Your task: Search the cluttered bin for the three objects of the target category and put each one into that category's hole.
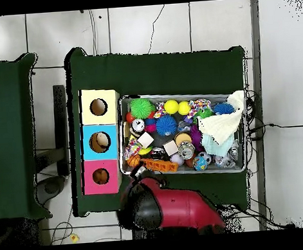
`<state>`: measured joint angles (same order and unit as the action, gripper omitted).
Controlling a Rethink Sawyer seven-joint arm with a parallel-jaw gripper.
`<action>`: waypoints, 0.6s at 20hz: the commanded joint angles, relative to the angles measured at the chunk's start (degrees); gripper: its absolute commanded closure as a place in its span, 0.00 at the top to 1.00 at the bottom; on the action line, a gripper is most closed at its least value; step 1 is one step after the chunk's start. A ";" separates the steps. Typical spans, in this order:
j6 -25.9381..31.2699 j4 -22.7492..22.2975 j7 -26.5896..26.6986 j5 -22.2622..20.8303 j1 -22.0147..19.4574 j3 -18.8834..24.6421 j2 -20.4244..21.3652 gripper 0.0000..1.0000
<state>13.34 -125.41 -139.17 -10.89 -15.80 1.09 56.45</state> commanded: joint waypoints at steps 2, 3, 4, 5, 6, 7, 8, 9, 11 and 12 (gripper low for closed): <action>-6.05 13.23 17.60 -20.84 -9.08 6.71 -13.75 1.00; -6.33 14.59 18.28 -23.79 -10.45 7.34 -14.56 1.00; -6.47 15.46 18.32 -26.07 -11.53 8.11 -15.13 1.00; -6.98 16.97 18.51 -28.59 -12.31 8.12 -16.33 1.00; -7.07 17.66 18.02 -30.51 -13.14 8.74 -16.99 1.00; -7.19 18.69 17.95 -32.59 -14.59 9.78 -18.18 1.00; -6.97 19.33 17.57 -34.07 -15.66 10.71 -19.07 1.00; -6.74 19.96 17.19 -35.55 -16.73 11.64 -19.96 1.00; -6.35 21.00 15.28 -38.09 -17.19 12.17 -20.75 1.00; -6.05 21.14 14.41 -38.82 -17.51 12.58 -20.95 1.00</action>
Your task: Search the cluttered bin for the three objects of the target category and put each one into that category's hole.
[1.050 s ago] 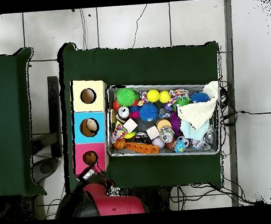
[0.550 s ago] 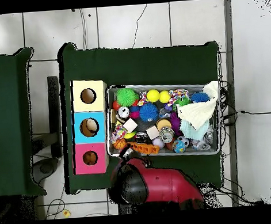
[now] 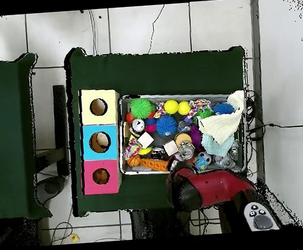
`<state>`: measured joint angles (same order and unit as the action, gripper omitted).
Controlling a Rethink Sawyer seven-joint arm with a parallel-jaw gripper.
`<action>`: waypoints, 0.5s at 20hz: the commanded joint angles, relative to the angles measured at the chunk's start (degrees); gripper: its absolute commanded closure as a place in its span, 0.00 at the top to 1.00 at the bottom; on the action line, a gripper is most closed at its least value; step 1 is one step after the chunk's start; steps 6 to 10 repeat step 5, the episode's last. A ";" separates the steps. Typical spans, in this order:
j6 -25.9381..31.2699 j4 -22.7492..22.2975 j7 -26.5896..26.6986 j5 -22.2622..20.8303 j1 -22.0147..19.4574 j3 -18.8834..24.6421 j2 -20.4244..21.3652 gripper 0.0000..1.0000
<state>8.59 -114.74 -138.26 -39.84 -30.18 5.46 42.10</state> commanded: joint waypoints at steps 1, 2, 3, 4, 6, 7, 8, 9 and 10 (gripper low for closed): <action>-0.39 10.53 13.18 -10.01 -4.38 9.40 -6.88 1.00; -0.17 10.71 12.41 -10.63 -4.43 9.51 -6.99 1.00; 0.06 10.84 11.94 -11.21 -4.48 9.69 -6.91 1.00; 0.29 10.98 11.47 -11.79 -4.53 9.86 -6.83 1.00; 1.29 10.78 11.35 -11.38 -5.49 10.80 -6.81 1.00; 1.29 10.78 11.35 -11.38 -5.49 10.80 -6.81 1.00; 1.29 10.78 11.35 -11.38 -5.49 10.80 -6.81 1.00; 1.29 10.78 11.35 -11.38 -5.49 10.80 -6.81 1.00; 1.29 10.78 11.35 -11.38 -5.49 10.80 -6.81 1.00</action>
